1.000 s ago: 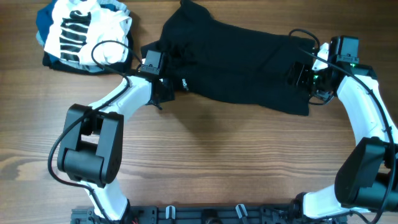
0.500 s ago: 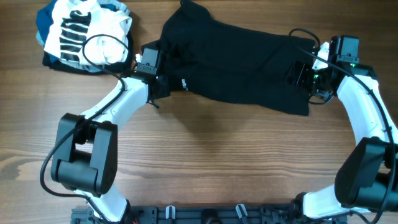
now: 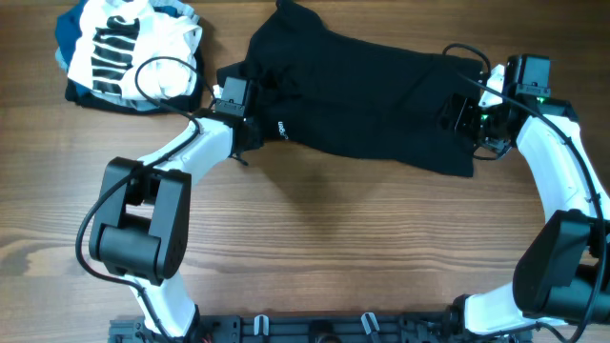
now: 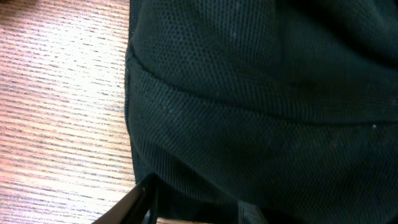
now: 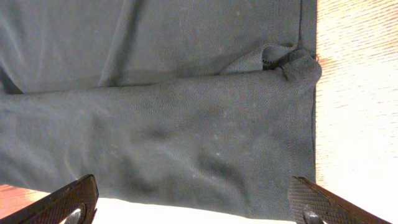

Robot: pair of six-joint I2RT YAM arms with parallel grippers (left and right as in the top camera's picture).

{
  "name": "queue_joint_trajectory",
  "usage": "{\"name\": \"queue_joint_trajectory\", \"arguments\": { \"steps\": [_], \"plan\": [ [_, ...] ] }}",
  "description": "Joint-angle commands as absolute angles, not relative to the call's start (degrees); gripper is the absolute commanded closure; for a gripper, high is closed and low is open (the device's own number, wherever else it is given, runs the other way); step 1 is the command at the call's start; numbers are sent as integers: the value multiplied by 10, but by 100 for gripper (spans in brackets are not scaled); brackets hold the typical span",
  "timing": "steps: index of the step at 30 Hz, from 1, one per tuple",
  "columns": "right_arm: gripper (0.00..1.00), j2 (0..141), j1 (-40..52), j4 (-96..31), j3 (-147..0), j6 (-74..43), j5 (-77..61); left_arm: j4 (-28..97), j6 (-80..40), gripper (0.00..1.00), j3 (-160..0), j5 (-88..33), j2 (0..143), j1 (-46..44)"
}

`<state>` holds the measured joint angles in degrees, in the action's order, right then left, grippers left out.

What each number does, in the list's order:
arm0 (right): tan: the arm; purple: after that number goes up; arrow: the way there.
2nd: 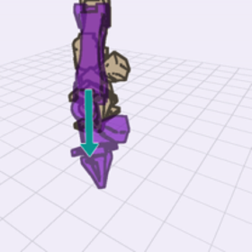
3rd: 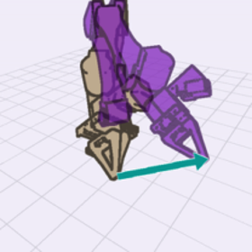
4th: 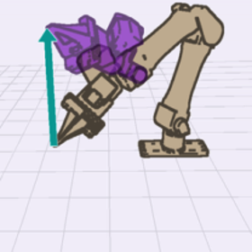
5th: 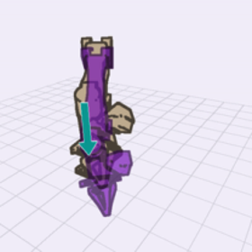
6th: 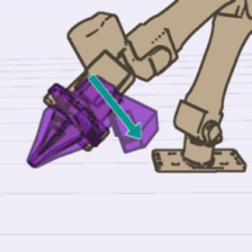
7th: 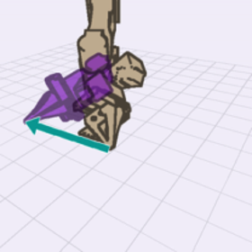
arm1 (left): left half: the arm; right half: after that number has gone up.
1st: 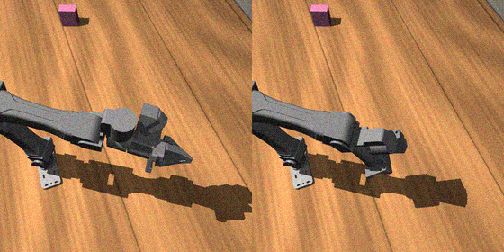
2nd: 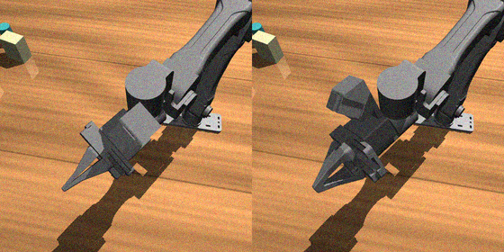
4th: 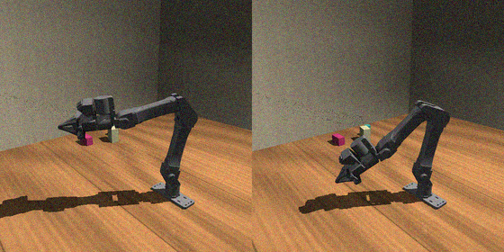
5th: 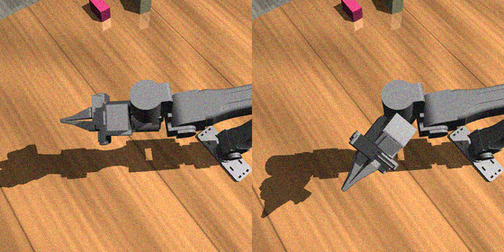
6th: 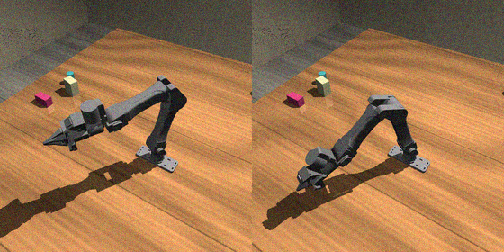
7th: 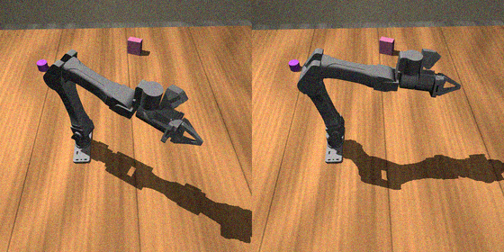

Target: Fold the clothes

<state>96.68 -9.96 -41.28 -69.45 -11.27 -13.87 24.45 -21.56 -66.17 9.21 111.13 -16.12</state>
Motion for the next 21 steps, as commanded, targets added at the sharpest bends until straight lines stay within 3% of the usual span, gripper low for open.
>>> {"name": "queue_joint_trajectory", "arguments": {
  "steps": [1,3,15,21],
  "plan": [
    [2,976,-100,-414,-688,-105,-133,252,-215,62,-655,88,1148,-159],
    [2,976,-100,-416,-688,-105,-133,260,-215,96,-655,88,1151,-159],
    [3,976,-100,-447,-688,-106,-133,494,-232,96,-655,88,1151,-156],
    [9,975,-108,-492,-688,-110,-133,617,-269,96,-655,73,1151,-156]
  ]
}}
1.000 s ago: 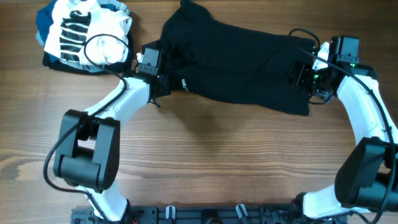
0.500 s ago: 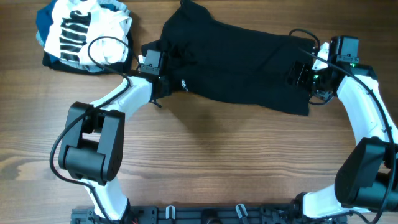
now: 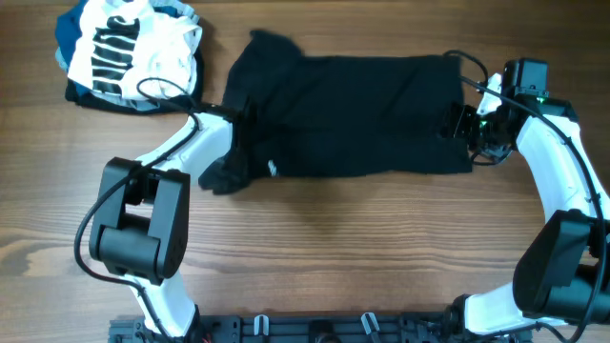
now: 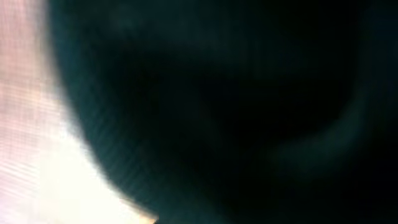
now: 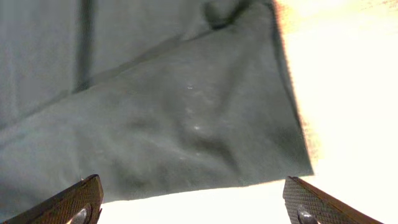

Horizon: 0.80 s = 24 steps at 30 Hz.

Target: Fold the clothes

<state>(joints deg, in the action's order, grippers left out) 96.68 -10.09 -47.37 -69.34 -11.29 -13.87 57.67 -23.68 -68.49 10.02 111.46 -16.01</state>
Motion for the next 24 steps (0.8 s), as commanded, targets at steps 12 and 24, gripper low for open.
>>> {"name": "queue_joint_trajectory", "arguments": {
  "steps": [12,24],
  "plan": [
    [7,874,-121,-571,-688,-113,-133,747,-322,96,-655,58,1054,-171],
    [1,822,-120,-568,-729,-50,-182,750,-319,22,-706,54,797,-185]
  ]
}}
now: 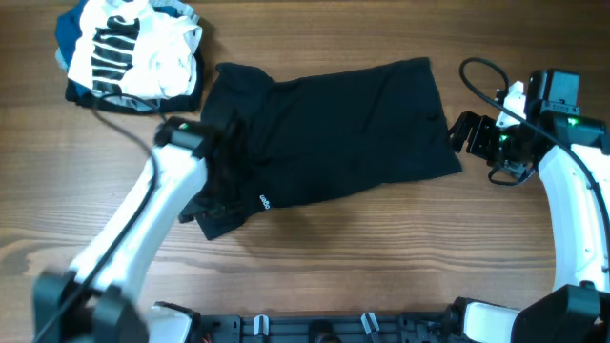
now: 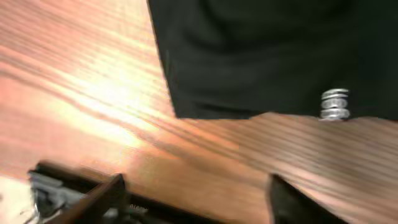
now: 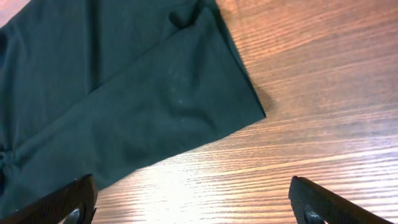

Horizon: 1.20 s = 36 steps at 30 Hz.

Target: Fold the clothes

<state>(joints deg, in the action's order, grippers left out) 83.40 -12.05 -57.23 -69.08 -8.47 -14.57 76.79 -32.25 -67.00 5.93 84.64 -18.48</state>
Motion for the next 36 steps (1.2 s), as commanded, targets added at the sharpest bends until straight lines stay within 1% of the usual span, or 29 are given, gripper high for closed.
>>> {"name": "queue_joint_trajectory", "arguments": {
  "steps": [1,2,3,5,7,10,12,14,18,22,27,36],
  "plan": [
    [1,822,-116,-567,-749,-49,-185,724,-309,22,-723,32,789,-185],
    [1,825,-109,-566,-779,-46,-185,683,-277,22,-743,-7,790,-185],
    [0,831,-104,-566,-809,-46,-185,641,-260,20,-758,-21,798,-185],
    [1,846,-97,-570,-862,-46,-182,590,-247,18,-794,-19,829,-181],
    [1,871,-90,-570,-924,-44,-179,562,-242,17,-841,-19,879,-168],
    [1,936,-81,-558,-1008,-31,-176,527,-241,17,-926,-17,973,-138],
    [1,1007,-72,-537,-1057,-29,-172,493,-241,16,-993,-15,1051,-114],
    [0,1070,-62,-516,-1080,-25,-172,456,-241,16,-1049,-15,1125,-100],
    [0,1143,-35,-497,-1081,-10,-151,383,-242,15,-1097,-12,1239,-86],
    [1,1156,-20,-497,-1081,0,-116,333,-242,14,-1097,20,1290,-86],
    [1,1156,-17,-496,-1081,0,-114,314,-242,14,-1097,46,1336,-80],
    [1,1157,-17,-498,-1081,0,-103,310,-242,15,-1097,41,1386,-65]
  ]
}}
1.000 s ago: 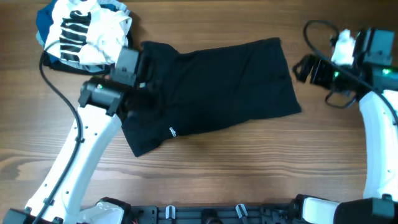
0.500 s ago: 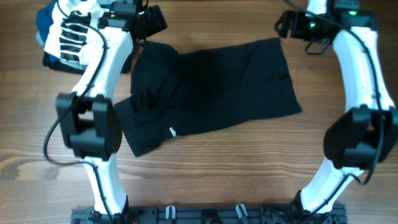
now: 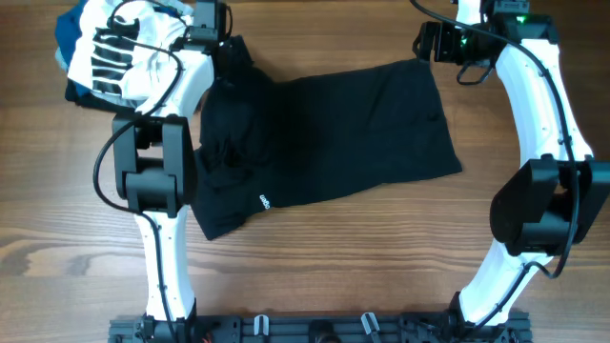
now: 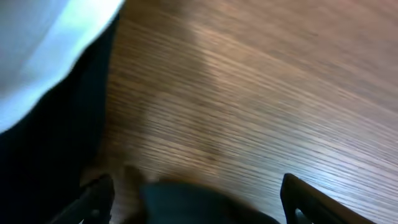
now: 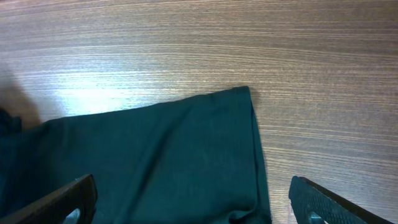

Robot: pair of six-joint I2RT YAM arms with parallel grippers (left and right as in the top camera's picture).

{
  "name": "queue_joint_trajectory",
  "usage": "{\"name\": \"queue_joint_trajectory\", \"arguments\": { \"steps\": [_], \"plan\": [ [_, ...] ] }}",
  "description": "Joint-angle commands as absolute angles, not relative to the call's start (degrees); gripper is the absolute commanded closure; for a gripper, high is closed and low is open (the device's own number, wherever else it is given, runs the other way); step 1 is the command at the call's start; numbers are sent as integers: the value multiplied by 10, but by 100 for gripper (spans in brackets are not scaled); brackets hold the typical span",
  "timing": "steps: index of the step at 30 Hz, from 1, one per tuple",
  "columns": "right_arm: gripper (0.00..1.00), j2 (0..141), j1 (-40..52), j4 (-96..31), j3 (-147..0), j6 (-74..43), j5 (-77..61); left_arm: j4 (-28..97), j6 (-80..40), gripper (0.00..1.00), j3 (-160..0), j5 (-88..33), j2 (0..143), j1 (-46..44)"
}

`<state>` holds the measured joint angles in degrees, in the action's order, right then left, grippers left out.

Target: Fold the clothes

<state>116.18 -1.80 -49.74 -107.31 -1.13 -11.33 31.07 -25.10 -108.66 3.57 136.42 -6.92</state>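
A black garment point(image 3: 324, 124) lies spread across the middle of the table, with a small white logo near its near-left part. My left gripper point(image 3: 210, 21) is at the garment's far-left corner, next to the clothes pile. It is open, and in the left wrist view point(image 4: 196, 202) blurred dark cloth lies low between the fingers. My right gripper point(image 3: 427, 43) hovers at the far-right corner, open. The right wrist view shows that corner of the garment point(image 5: 161, 149) just ahead of the spread right gripper point(image 5: 189, 202), which holds nothing.
A pile of white, black and blue clothes point(image 3: 124, 48) sits at the far left, touching the left gripper's side. Bare wooden table point(image 3: 381, 267) lies in front of the garment. The arms' base rail point(image 3: 315, 329) runs along the near edge.
Both grippers have moved to the garment's far edge: the left from its near-left corner to the far-left corner, the right from beside its right hem to the far-right corner. The garment lies much as before.
The garment first lay far back and slanted, my left gripper at its left end and the right open over its right hem. Then it was straighter. Later it lay nearer, both grippers open and off it. Now they stand at its far corners.
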Motion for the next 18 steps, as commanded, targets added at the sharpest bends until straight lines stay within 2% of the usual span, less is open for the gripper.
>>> {"name": "queue_joint_trajectory", "arguments": {
  "steps": [1,8,10,11,12,13,18],
  "plan": [
    [1,1157,-17,-497,-1081,0,-103,309,-242,16,-1097,39,1391,-65],
    [2,1157,-17,-493,-1080,-1,-102,273,-242,40,-1097,34,1392,-68],
    [6,1158,-17,-488,-1079,-2,-103,274,-242,60,-1097,24,1392,-70],
    [9,1159,-17,-485,-1079,-2,-103,274,-241,81,-1097,24,1392,-71],
    [10,1159,-17,-482,-1079,-2,-103,273,-241,93,-1098,25,1391,-71],
    [10,1159,-17,-477,-1079,-2,-103,273,-240,96,-1102,29,1389,-70],
    [10,1185,-17,-425,-1079,-17,-112,275,-227,96,-1118,46,1357,-70]
  ]
}}
